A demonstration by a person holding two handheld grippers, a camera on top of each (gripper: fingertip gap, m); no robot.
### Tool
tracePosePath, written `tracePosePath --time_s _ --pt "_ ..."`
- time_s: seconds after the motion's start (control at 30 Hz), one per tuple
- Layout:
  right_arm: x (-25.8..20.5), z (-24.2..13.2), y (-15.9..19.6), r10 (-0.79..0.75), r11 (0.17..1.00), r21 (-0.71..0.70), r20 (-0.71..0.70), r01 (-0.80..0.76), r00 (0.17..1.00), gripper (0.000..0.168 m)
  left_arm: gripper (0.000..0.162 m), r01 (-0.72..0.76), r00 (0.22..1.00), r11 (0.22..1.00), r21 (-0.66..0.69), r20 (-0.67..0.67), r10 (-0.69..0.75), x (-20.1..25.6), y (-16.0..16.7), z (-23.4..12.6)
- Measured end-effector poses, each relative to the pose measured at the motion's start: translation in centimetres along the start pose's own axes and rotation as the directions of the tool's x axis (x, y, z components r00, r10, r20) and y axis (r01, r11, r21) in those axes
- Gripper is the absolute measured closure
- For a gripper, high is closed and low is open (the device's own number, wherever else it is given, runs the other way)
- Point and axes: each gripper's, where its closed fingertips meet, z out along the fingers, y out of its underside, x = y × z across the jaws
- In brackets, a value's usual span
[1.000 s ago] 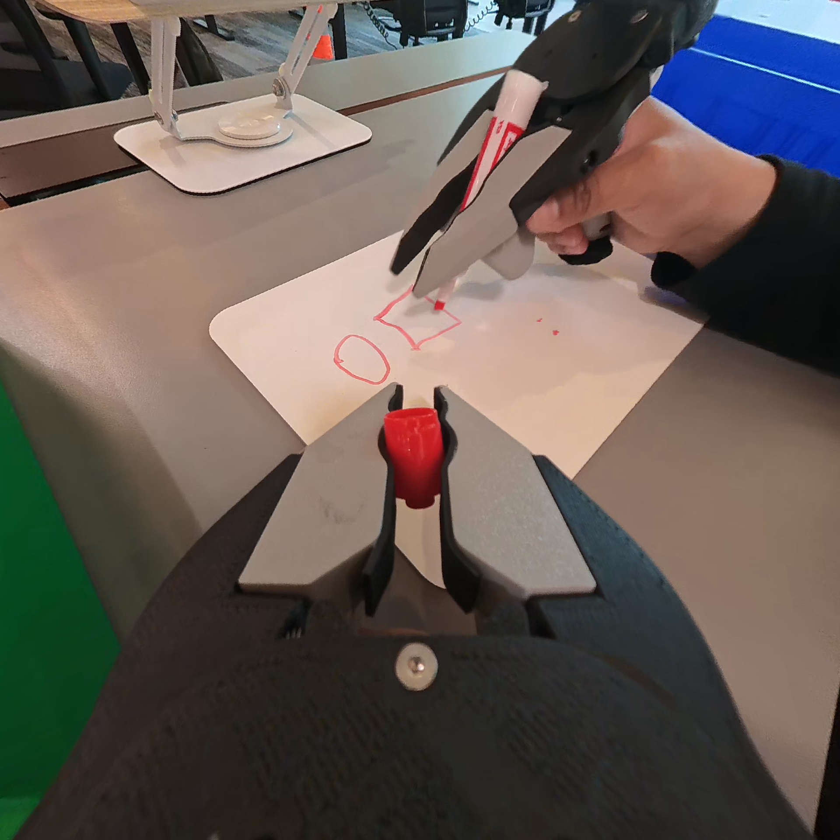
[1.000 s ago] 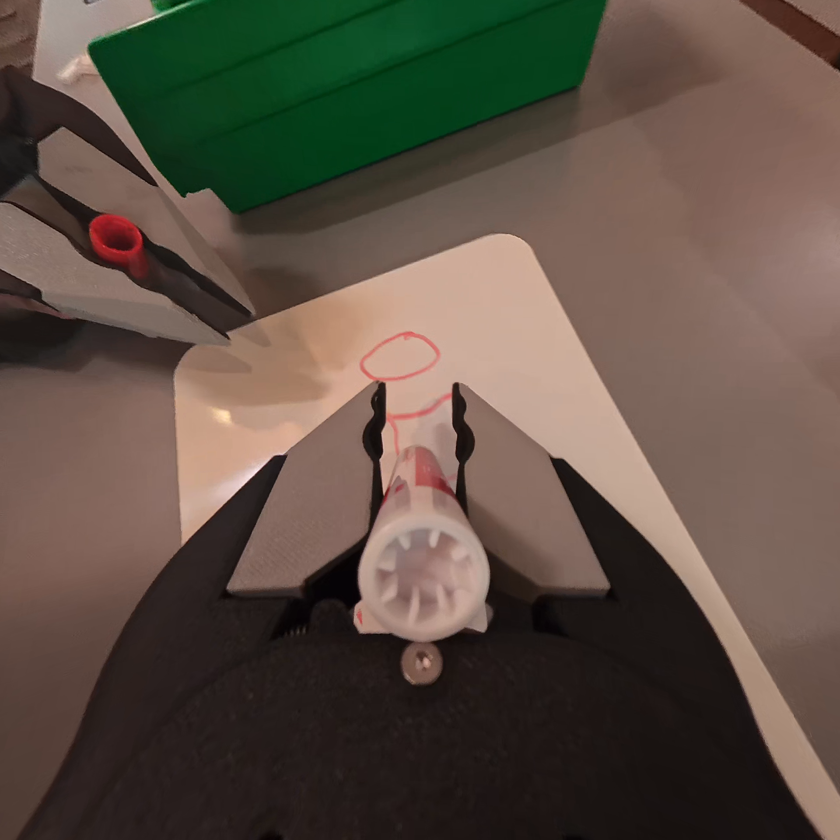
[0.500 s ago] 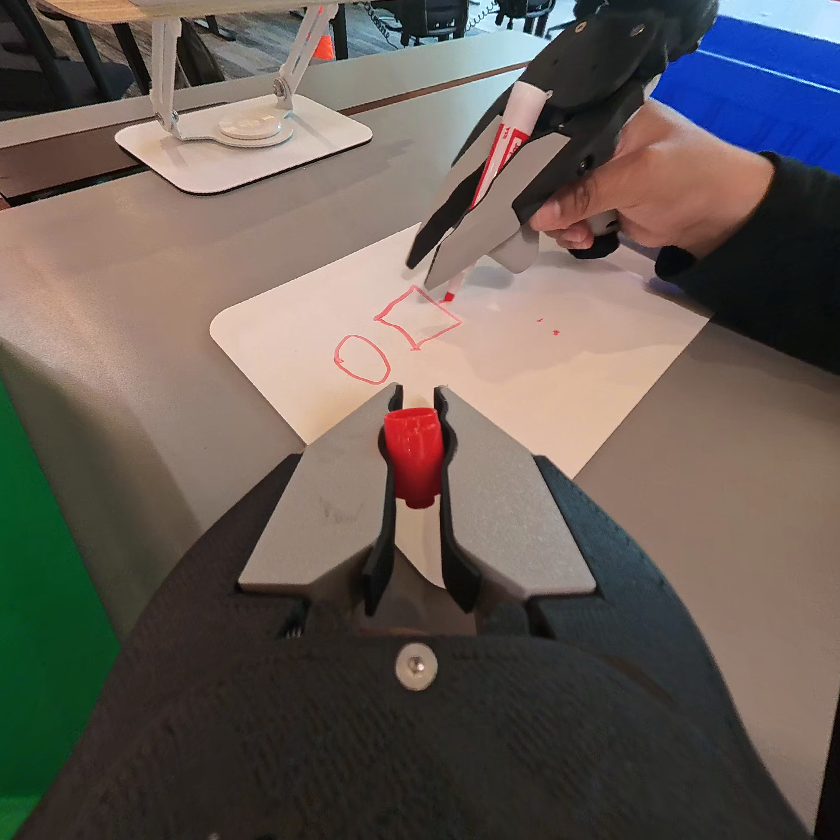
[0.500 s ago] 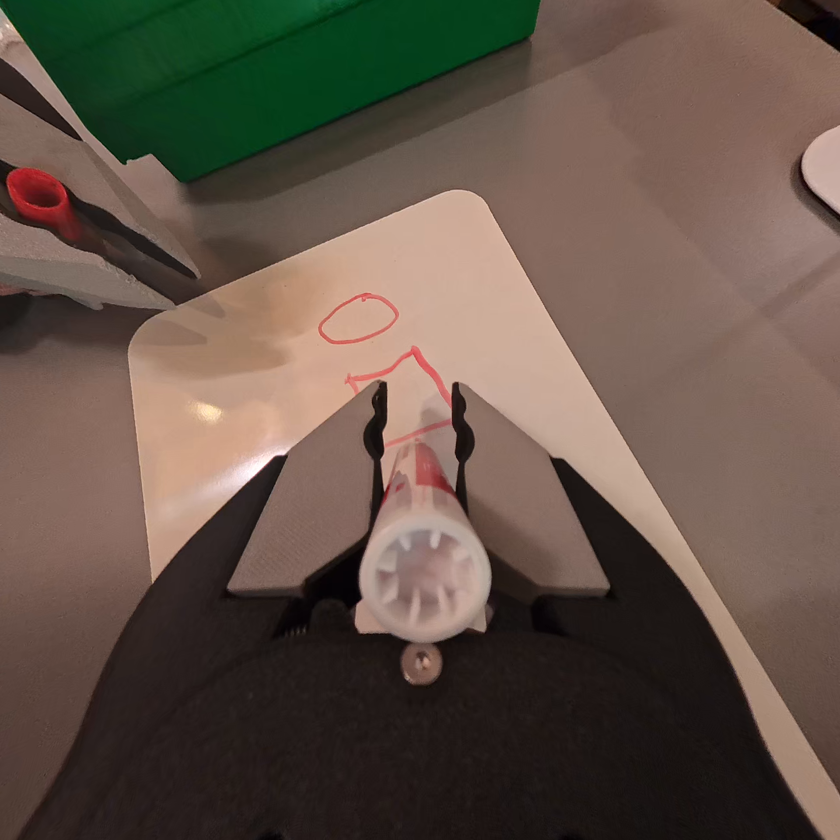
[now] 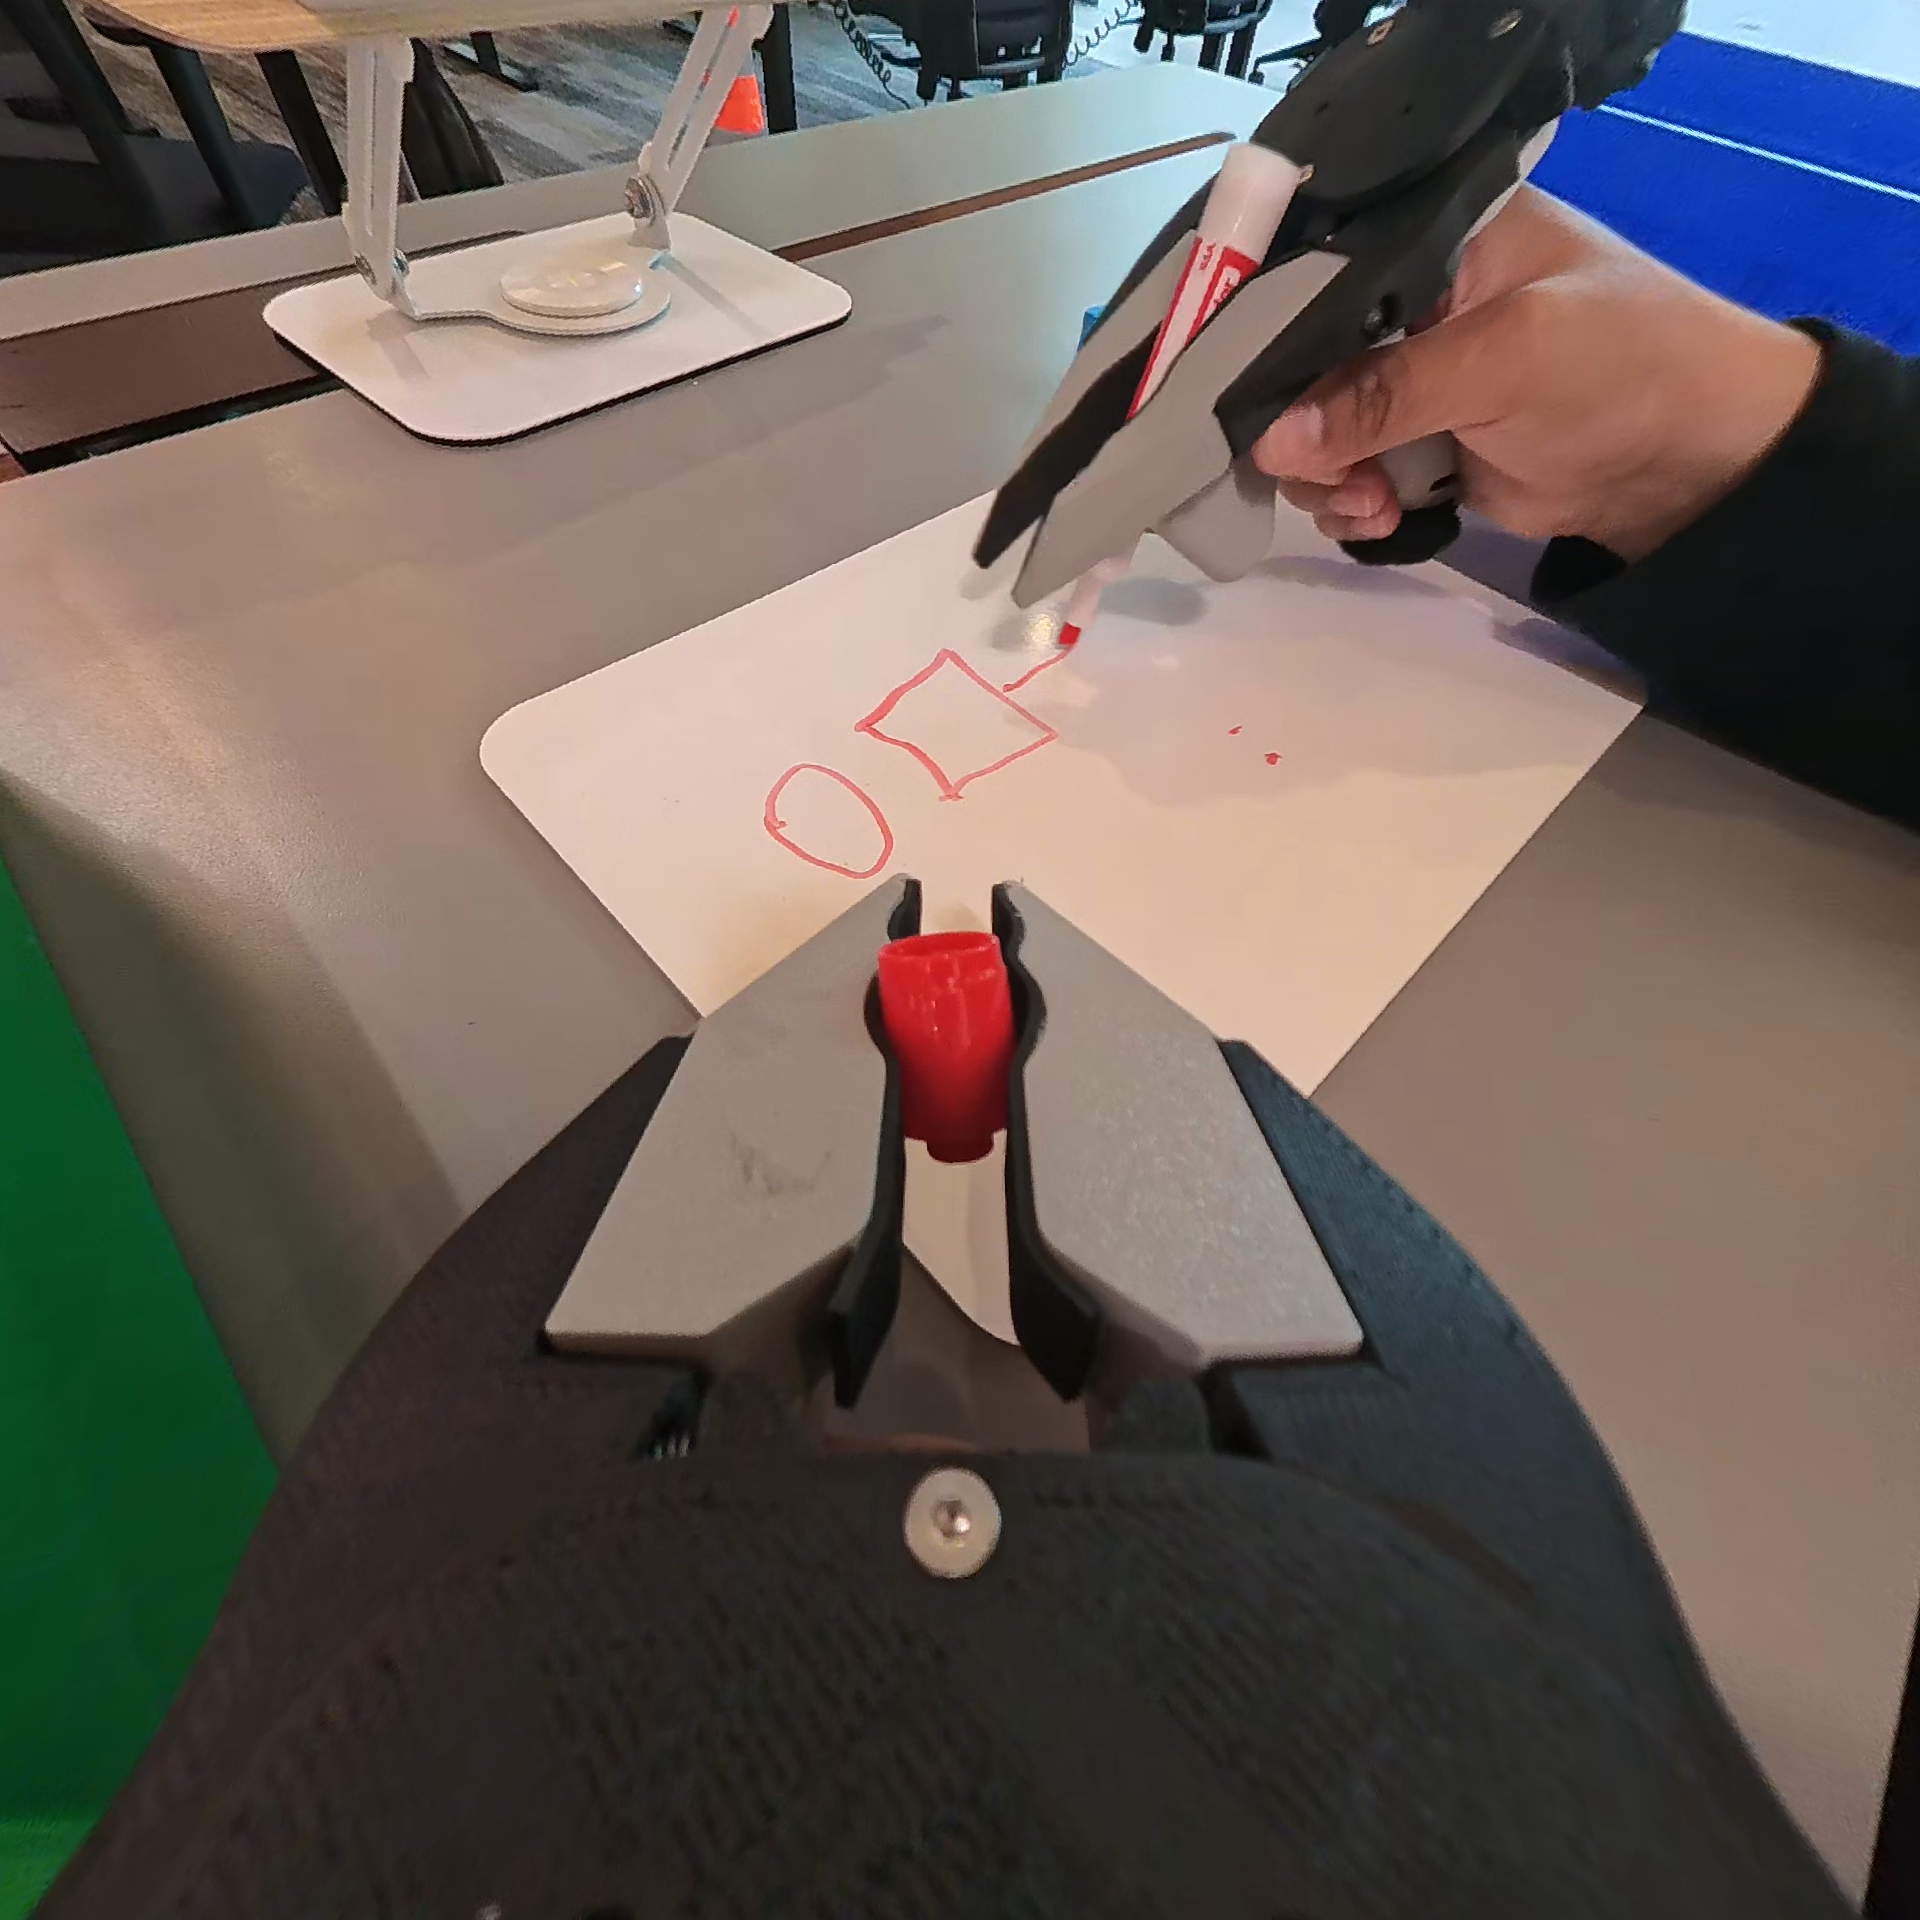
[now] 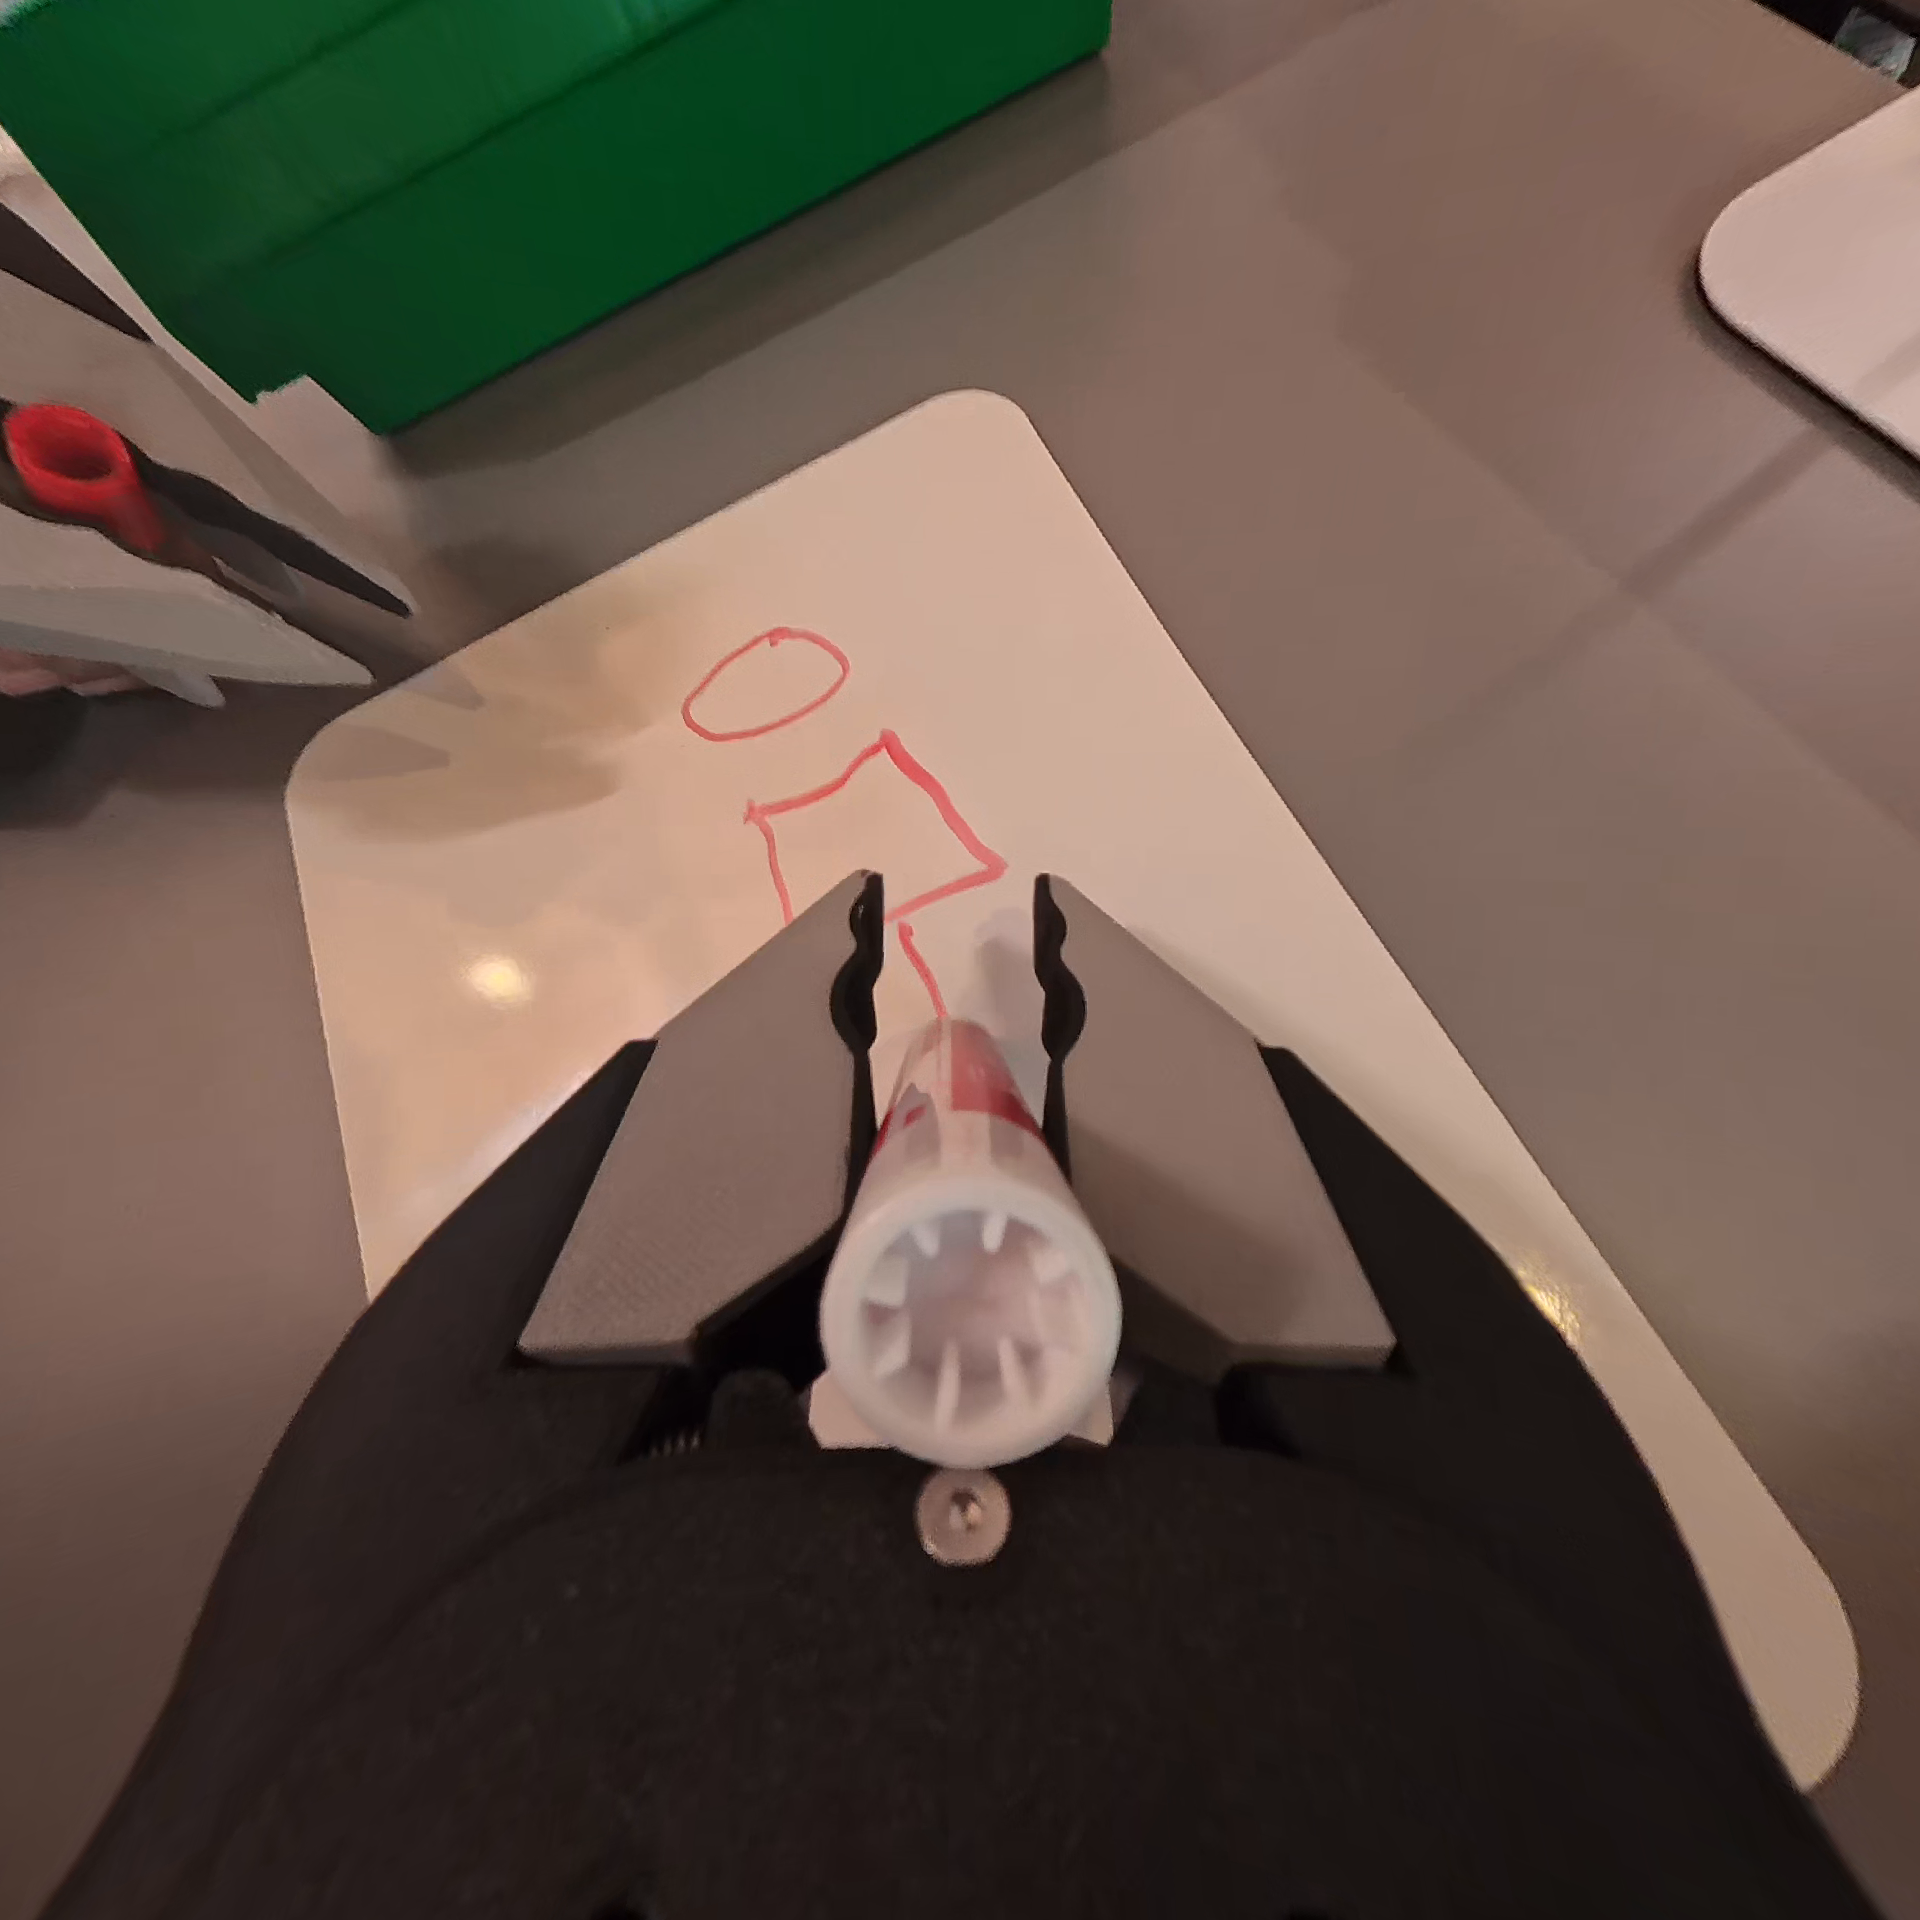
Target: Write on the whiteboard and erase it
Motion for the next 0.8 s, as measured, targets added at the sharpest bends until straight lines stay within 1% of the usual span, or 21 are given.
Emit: tracePosePath --time_s 0.07,0.13,0.17,0.27,0.5,0.6,0.7,0.8 --pt "0.2 0.1 -0.8 -0.007 0.999 0.047 -0.022 0.008 1.0 0.141 0.151 0.0 1.0 1.0 -0.001 -0.001 0.0 0.0 0.0 0.0" --pt "1.0 0.3 -0.6 -0.03 0.999 0.031 -0.084 0.032 0.996 0.141 0.151 0.001 1.0 1.0 -0.002 -0.002 -0.001 0.0 0.0 0.0" --pt "1.0 0.5 -0.4 -0.041 0.999 0.016 -0.087 0.043 0.995 0.141 0.151 0.0 1.0 1.0 -0.002 -0.002 0.0 0.0 0.0 0.0" --pt "0.5 0.8 -0.5 -0.022 0.999 0.029 -0.05 0.023 0.999 0.141 0.151 0.001 1.0 1.0 -0.002 -0.001 -0.001 0.0 0.0 0.0" --pt "1.0 -0.6 1.0 0.025 0.998 -0.055 -0.035 -0.027 0.999 0.142 0.151 0.004 1.0 1.0 0.002 0.001 -0.004 0.0 0.0 0.0" --pt "0.9 -0.7 1.1 0.051 0.998 -0.048 -0.01 -0.051 0.999 0.142 0.151 0.002 1.0 1.0 -0.002 0.0 -0.002 0.0 0.0 0.0" --pt "-1.1 -0.2 1.2 0.026 0.997 -0.076 0.061 -0.021 0.998 0.142 0.151 0.005 1.0 1.0 0.0 0.001 -0.005 0.0 0.0 0.0" --pt "-1.3 0.0 0.6 -0.01 0.998 -0.056 0.034 0.011 0.999 0.141 0.151 0.007 1.0 1.0 0.001 0.001 -0.007 0.0 0.0 0.0"
